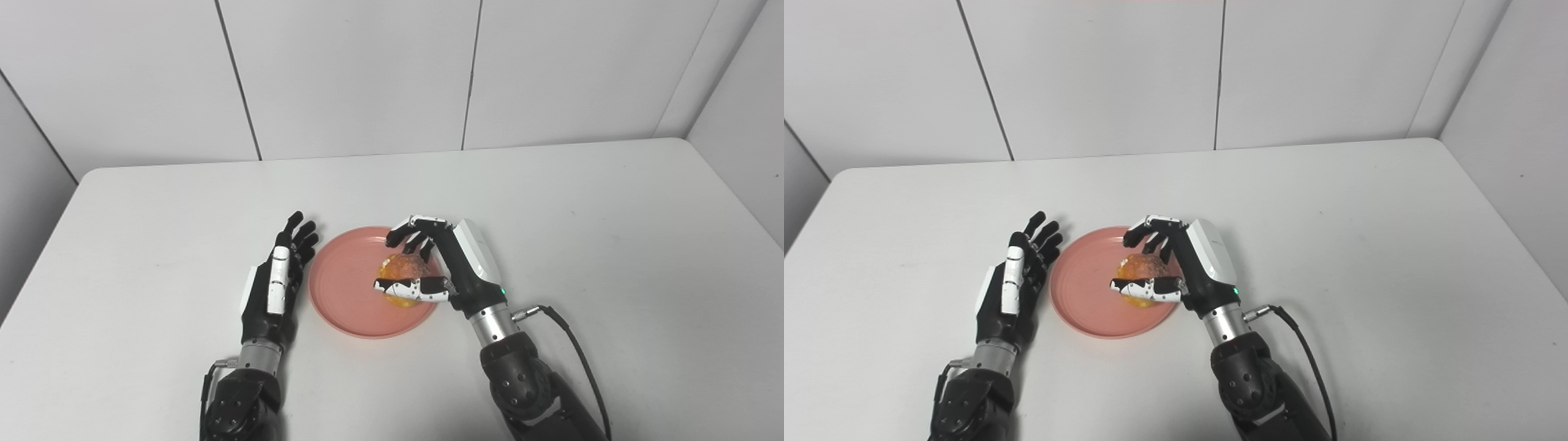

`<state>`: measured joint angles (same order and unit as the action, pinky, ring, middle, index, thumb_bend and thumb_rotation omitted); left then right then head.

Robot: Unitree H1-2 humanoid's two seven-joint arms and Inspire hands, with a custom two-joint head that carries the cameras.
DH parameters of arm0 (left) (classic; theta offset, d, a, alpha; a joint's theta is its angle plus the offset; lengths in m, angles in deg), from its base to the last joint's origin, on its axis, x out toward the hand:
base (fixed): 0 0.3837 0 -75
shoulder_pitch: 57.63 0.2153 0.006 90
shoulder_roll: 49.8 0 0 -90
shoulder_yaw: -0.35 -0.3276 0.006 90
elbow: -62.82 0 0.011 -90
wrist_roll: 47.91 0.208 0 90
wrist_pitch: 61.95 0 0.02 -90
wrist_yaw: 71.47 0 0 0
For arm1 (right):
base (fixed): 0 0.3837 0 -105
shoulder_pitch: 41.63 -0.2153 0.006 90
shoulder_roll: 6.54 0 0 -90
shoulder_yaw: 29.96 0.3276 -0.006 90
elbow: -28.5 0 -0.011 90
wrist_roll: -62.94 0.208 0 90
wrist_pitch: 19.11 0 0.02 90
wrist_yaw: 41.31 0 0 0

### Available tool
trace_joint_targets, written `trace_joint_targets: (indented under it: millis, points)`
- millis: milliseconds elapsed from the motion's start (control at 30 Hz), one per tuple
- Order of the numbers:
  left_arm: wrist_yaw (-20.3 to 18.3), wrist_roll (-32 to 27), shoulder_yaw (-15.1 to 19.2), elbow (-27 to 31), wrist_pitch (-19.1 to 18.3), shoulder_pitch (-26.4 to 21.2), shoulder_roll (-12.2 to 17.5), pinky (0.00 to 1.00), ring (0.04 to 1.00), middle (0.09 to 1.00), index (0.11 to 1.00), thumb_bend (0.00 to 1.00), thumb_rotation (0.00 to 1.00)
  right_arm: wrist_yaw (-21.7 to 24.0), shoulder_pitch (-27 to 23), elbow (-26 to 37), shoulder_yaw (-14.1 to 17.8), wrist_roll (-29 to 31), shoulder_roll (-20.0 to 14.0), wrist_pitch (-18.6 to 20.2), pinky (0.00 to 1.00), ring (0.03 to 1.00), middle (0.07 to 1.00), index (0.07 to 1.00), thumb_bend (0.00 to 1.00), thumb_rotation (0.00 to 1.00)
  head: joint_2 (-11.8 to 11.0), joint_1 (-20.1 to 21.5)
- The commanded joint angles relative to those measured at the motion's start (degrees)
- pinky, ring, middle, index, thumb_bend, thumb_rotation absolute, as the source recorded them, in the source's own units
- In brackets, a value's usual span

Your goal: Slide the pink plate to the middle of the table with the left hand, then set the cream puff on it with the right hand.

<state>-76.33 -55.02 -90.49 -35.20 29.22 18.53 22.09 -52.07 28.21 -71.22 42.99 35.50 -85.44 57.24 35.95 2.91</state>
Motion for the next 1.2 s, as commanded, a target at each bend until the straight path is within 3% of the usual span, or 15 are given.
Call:
trace_joint_targets:
  millis: [0, 267, 533, 667, 733, 767, 900, 1167]
  points:
    - [0.5, 0.4, -0.4, -0.9, -1.1, 1.4, -0.8, 0.96, 0.918, 0.912, 0.913, 0.59, 1.00, 0.2, -2.3, 0.1, 0.1, 0.8, 0.6, -3.9, 0.34, 0.456, 0.540, 0.462, 0.49, 0.00, 0.0, 0.0]
    - [0.9, 0.3, -0.8, -0.6, -1.6, 1.5, -1.2, 0.95, 0.909, 0.911, 0.917, 0.59, 1.00, 0.2, -4.7, -3.9, 0.1, 0.1, 1.1, -6.2, 0.34, 0.459, 0.545, 0.458, 0.49, 0.00, 0.1, -2.6]
    - [1.3, 0.7, -1.1, -1.1, -0.6, 1.3, -1.2, 0.94, 0.914, 0.908, 0.907, 0.58, 1.00, 0.3, -6.1, -8.5, -1.1, -1.0, 1.2, -8.5, 0.37, 0.492, 0.536, 0.439, 0.49, 0.00, 0.0, -2.6]
    - [1.8, 1.1, -1.4, -0.2, -2.2, 1.4, -1.2, 0.95, 0.911, 0.906, 0.910, 0.60, 1.00, 0.8, -6.1, -8.9, -1.8, -2.5, 0.4, -8.5, 0.38, 0.511, 0.543, 0.454, 0.49, 0.00, 0.1, -2.7]
    - [1.8, 1.4, -1.6, 0.0, -2.6, 1.4, -1.0, 0.95, 0.927, 0.925, 0.928, 0.60, 1.00, 0.9, -6.1, -8.8, -2.1, -3.1, 0.2, -8.5, 0.44, 0.672, 0.684, 0.489, 0.47, 0.00, 0.1, -2.7]
    - [1.7, 1.6, -1.6, -0.1, -2.1, 1.4, -0.9, 0.95, 0.930, 0.931, 0.932, 0.59, 1.00, 1.5, -6.2, -8.7, -2.5, -3.3, -0.2, -8.4, 0.57, 0.740, 0.745, 0.618, 0.43, 0.00, 0.1, -2.7]
    - [1.4, 2.0, -1.8, -0.5, -0.7, 1.5, -0.8, 0.94, 0.928, 0.931, 0.929, 0.57, 1.00, 4.2, -6.4, -8.3, -3.4, -2.8, -1.3, -8.8, 0.74, 0.817, 0.811, 0.759, 0.41, 0.00, 0.1, -2.7]
    - [1.6, 1.8, -1.4, -0.8, -0.3, 1.4, -1.1, 0.94, 0.922, 0.924, 0.923, 0.58, 1.00, 6.4, -6.5, -7.8, -3.7, -3.0, -2.4, -9.2, 0.85, 0.906, 0.905, 0.850, 0.47, 0.31, 0.2, -2.4]
